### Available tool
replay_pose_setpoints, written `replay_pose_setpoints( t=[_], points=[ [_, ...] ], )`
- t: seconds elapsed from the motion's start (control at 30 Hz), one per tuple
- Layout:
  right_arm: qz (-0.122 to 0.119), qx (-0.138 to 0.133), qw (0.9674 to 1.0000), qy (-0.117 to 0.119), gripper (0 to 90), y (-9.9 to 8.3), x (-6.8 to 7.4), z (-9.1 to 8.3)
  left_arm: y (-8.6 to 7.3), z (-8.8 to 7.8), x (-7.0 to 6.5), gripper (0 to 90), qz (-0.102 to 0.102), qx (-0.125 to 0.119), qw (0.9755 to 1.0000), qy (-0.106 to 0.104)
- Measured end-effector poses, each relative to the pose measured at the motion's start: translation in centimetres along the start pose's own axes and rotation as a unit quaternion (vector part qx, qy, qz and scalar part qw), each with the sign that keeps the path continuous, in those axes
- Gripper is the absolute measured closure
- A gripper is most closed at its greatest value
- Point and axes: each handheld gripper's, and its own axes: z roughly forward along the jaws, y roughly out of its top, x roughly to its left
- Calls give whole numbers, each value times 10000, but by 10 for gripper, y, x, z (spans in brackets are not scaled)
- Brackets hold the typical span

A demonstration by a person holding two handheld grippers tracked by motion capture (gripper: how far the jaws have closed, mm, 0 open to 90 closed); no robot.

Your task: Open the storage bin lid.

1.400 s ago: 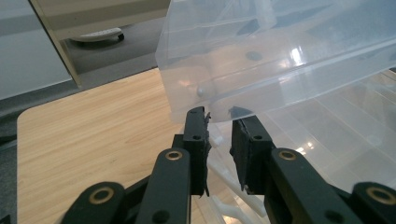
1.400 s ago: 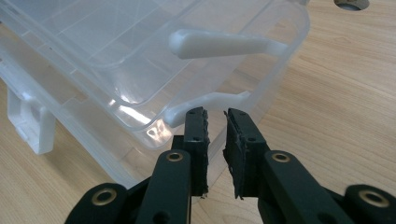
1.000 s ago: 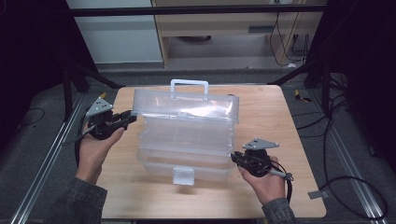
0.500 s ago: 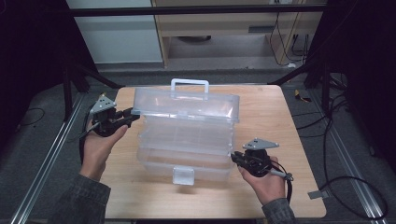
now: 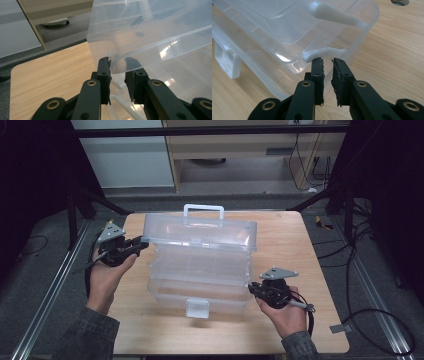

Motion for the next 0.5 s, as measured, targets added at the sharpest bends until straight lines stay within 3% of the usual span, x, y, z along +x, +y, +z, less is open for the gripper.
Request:
replay_pose_setpoints(
  t=[0.43, 0.5],
  points=[
    [-9, -20, 10000, 10, 798, 0, 0, -1, 0, 12, 2, 682, -82, -89, 9999, -91],
    [6, -26, 10000, 20, 800, -1, -1, -1, 0, 12, 1, 729, -44, -124, 9999, 8]
  ],
)
